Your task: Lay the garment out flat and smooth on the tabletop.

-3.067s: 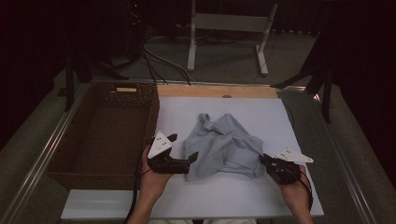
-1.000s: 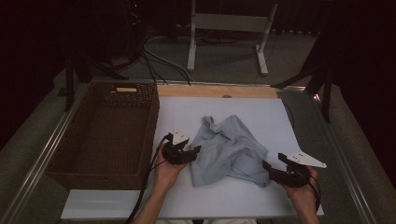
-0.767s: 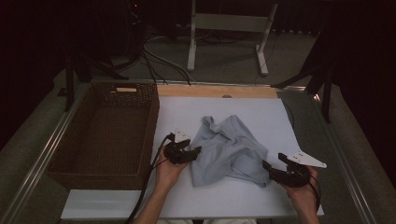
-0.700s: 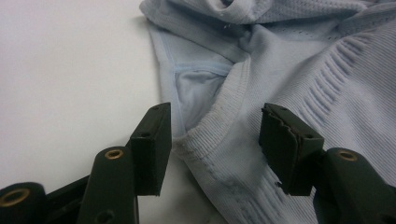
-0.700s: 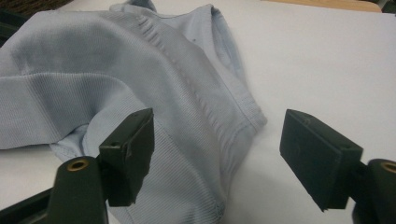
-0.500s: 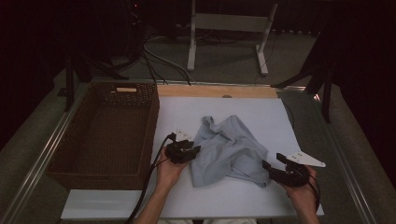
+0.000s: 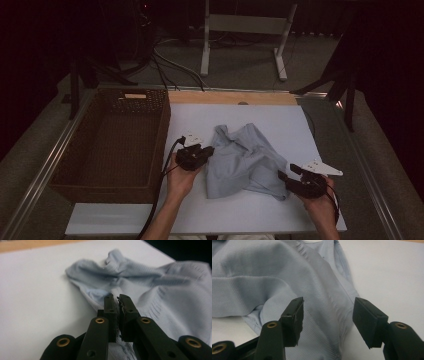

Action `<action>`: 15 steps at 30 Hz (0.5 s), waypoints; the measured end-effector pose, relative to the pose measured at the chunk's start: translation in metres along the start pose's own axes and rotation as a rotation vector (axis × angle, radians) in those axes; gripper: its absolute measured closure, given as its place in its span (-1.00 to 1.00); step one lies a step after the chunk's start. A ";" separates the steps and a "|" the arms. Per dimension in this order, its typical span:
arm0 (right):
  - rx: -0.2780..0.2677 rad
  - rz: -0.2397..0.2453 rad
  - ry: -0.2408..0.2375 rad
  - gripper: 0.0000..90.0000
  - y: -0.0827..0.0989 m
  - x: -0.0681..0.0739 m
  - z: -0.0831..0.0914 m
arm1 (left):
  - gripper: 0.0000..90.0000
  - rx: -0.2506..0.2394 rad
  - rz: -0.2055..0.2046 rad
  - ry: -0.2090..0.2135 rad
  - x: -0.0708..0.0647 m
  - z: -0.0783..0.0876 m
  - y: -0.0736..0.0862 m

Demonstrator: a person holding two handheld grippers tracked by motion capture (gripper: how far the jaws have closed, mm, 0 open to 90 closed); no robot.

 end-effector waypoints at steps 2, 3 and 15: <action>0.004 0.002 0.003 -0.10 0.000 0.001 0.000 | 0.94 -0.016 -0.002 0.002 -0.002 0.004 -0.005; 0.005 0.003 0.005 -0.10 0.001 0.001 0.000 | 0.94 -0.022 -0.004 0.002 -0.002 0.006 -0.008; 0.040 0.003 -0.021 0.17 0.004 0.000 -0.008 | 0.95 -0.062 -0.015 0.009 -0.006 0.017 -0.028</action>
Point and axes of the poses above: each handheld gripper's, and its own axes: z roughly backward along the jaws, y roughly out of its underside, x roughly to its left, the point moved 10 cm from there along -z, roughly forward along the jaws, and after that the axes turned 7 degrees about x, right-handed, at the moved point
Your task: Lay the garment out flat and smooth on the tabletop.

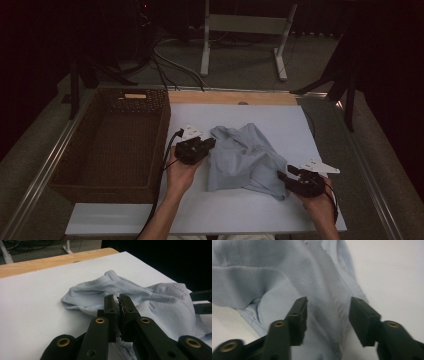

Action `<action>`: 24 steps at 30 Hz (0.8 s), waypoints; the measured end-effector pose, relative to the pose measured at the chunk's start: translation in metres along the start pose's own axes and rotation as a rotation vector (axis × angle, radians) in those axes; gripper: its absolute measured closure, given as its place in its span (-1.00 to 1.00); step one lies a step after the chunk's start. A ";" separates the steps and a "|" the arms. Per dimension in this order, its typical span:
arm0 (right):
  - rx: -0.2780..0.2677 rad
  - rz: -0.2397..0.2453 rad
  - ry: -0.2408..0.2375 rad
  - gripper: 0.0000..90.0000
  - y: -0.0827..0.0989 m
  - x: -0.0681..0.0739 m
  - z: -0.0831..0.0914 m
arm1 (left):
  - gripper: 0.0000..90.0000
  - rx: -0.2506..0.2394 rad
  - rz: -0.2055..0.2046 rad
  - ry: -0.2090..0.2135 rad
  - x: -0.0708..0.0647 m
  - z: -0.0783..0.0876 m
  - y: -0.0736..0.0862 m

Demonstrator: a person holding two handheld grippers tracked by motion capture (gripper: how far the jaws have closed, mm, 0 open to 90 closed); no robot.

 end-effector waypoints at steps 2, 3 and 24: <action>0.007 0.017 -0.001 0.25 -0.002 0.002 -0.002 | 0.95 -0.003 -0.004 0.002 -0.001 0.001 -0.003; 0.010 0.025 -0.001 0.30 -0.002 0.003 -0.003 | 0.95 -0.007 -0.005 0.003 -0.002 0.002 -0.004; -0.092 0.042 0.113 0.99 -0.025 -0.021 0.026 | 0.95 -0.056 0.035 -0.044 0.020 0.024 -0.020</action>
Point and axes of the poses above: each handheld gripper's, and its own axes: z roughly backward along the jaws, y roughly out of its underside, x roughly to its left, the point moved 10 cm from there along -z, roughly forward along the jaws, and after that the axes turned 7 degrees about x, right-handed, at the moved point
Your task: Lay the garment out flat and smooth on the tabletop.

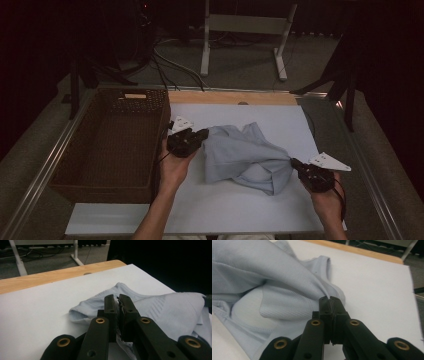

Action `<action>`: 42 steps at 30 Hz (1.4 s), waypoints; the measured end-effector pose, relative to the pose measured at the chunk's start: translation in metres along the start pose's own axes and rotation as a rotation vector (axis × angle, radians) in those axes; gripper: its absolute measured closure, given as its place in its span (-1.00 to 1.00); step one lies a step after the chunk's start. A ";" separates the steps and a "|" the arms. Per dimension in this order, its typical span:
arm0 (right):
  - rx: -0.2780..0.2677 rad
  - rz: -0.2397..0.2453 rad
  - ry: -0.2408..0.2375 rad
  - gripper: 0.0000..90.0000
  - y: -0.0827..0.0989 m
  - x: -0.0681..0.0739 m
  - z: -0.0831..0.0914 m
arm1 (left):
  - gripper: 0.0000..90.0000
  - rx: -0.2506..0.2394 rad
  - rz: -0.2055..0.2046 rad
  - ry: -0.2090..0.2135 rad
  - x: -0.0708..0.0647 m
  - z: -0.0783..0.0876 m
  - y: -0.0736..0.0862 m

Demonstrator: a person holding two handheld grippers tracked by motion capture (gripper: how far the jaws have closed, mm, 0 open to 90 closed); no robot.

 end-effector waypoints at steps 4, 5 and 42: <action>0.001 -0.007 -0.007 0.99 -0.001 0.000 0.000 | 0.95 0.004 -0.002 0.004 -0.002 -0.002 0.000; 0.027 0.008 -0.020 0.98 0.003 0.005 -0.004 | 0.95 0.011 -0.007 0.007 -0.004 -0.005 0.002; 0.109 0.018 -0.096 -0.31 0.037 0.062 -0.008 | 0.94 0.012 -0.009 0.021 -0.010 -0.009 0.002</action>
Point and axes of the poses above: each handheld gripper's, and its own axes: z roughly backward along the jaws, y roughly out of its underside, x roughly to its left, the point moved 10 cm from there along -z, roughly forward along the jaws, and after that the axes turned 7 degrees about x, right-handed, at the moved point
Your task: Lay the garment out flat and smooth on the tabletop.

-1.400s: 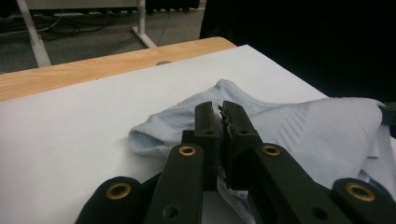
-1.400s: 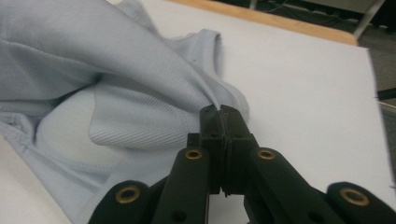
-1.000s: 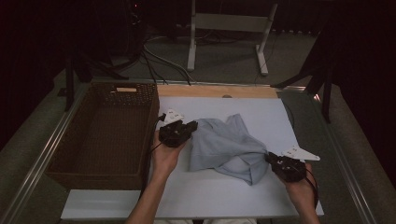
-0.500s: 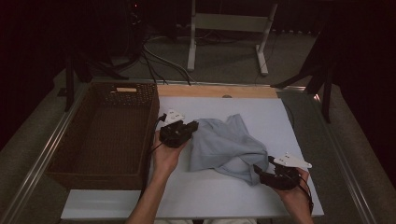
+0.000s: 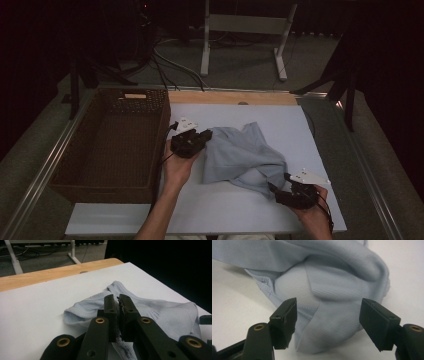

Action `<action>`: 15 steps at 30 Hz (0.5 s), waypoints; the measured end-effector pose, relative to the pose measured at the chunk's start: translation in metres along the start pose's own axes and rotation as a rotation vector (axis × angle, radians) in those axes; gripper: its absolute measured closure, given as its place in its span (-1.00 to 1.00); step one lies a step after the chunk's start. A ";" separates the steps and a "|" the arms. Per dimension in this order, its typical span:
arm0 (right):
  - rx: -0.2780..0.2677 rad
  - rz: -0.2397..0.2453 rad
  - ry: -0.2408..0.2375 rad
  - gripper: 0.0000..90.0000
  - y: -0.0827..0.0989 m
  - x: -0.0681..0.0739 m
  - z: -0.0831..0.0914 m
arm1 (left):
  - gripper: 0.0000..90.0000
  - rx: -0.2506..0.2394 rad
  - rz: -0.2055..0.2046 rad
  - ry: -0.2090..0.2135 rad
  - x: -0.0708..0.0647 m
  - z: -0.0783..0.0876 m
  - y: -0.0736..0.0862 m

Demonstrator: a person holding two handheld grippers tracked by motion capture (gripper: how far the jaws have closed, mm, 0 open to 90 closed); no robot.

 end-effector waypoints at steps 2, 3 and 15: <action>0.007 0.004 0.000 -0.31 0.001 0.001 -0.001 | 0.94 -0.001 0.001 0.001 0.000 0.000 0.000; 0.011 0.004 -0.003 -0.31 0.002 0.002 -0.002 | 0.94 -0.001 0.001 0.001 0.000 0.000 0.000; 0.058 0.025 -0.004 -0.27 0.013 0.009 -0.008 | 0.94 -0.002 0.002 0.004 0.000 0.000 0.000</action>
Point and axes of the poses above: each handheld gripper's, and its own axes: z roughly backward along the jaws, y roughly out of its underside, x roughly to its left, the point moved 10 cm from there along -z, roughly forward along the jaws, and after that the axes turned 7 degrees about x, right-handed, at the moved point
